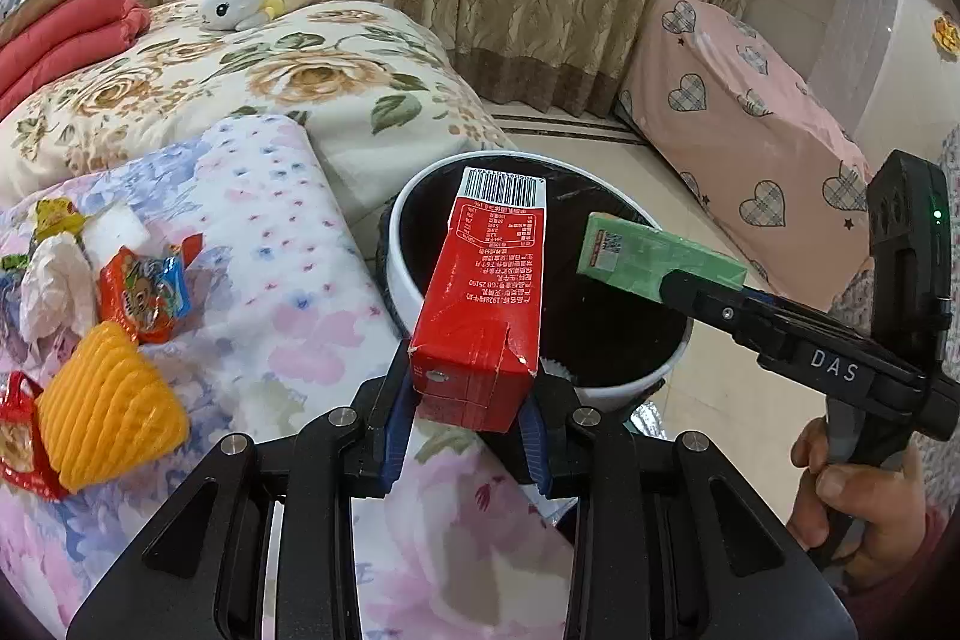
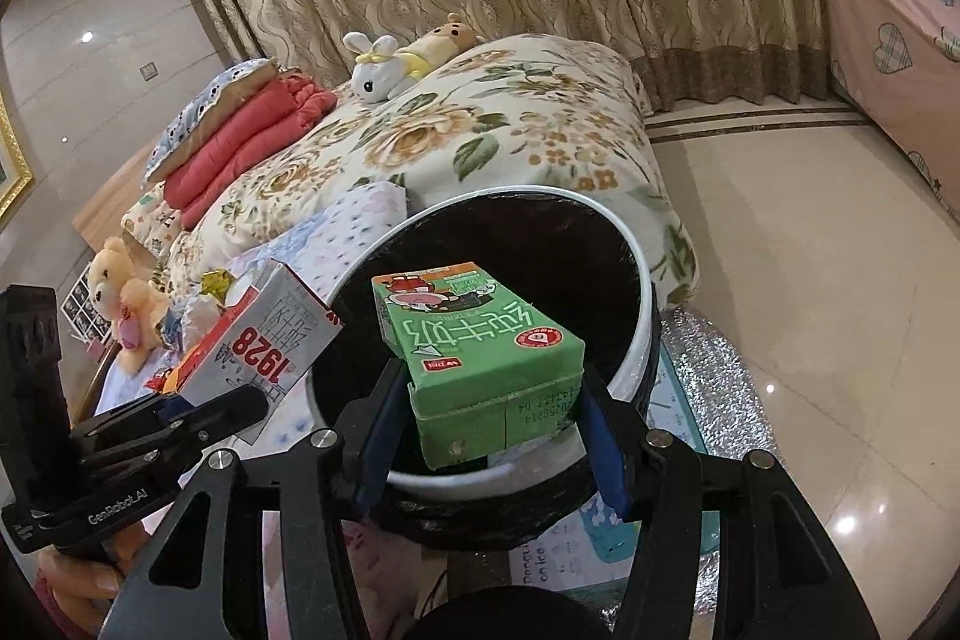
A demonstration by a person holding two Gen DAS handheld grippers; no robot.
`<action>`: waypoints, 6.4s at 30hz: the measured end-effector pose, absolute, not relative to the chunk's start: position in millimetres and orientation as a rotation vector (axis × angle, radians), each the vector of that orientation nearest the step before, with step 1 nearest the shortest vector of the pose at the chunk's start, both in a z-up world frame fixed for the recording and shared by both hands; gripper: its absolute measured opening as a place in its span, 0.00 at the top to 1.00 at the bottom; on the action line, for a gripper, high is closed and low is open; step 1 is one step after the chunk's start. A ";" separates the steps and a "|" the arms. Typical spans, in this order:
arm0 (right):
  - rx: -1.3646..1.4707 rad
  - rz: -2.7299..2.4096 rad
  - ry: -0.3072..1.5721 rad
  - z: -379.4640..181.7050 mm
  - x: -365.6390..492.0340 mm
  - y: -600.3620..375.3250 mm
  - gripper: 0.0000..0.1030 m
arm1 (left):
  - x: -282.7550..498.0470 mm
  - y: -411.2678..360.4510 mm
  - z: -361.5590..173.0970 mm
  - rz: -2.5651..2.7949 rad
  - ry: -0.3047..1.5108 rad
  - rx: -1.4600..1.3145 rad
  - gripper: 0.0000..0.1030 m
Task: Collect trash
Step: 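Carry both cartons over the bin and open both tools to drop them, then move both tools back toward the red snack bag and yellow sleeve, then grasp the red snack bag with left tool while right tool grasps yellow mesh sleeve, then carry both items over the bin and open both tools to drop them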
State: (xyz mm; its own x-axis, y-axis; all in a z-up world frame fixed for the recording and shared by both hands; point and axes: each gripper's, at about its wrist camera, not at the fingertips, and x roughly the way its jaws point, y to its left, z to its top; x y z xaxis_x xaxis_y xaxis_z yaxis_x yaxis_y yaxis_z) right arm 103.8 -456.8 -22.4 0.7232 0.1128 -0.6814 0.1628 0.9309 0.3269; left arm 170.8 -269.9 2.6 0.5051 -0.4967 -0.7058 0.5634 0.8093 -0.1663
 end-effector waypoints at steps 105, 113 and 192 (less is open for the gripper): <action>0.479 0.282 0.908 -73.5 166.1 -240.1 0.89 | 202.4 -9.1 -50.3 -0.396 0.916 -0.279 0.96; 0.490 0.208 0.872 -65.2 149.5 -253.9 0.89 | 194.7 -9.6 -50.9 -0.430 0.945 -0.245 0.97; 0.435 -0.003 0.837 -27.7 122.3 -476.1 0.83 | 195.0 -293.3 -8.5 -0.588 0.931 -0.011 0.87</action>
State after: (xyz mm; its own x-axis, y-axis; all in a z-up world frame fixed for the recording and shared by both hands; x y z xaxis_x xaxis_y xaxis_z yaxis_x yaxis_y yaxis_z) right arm 122.3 -476.1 -27.7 0.6751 0.1659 -0.7189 0.1716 0.9123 0.3717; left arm 195.0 -293.3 -8.5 0.4528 -0.4811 -0.7506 0.4715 0.8438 -0.2564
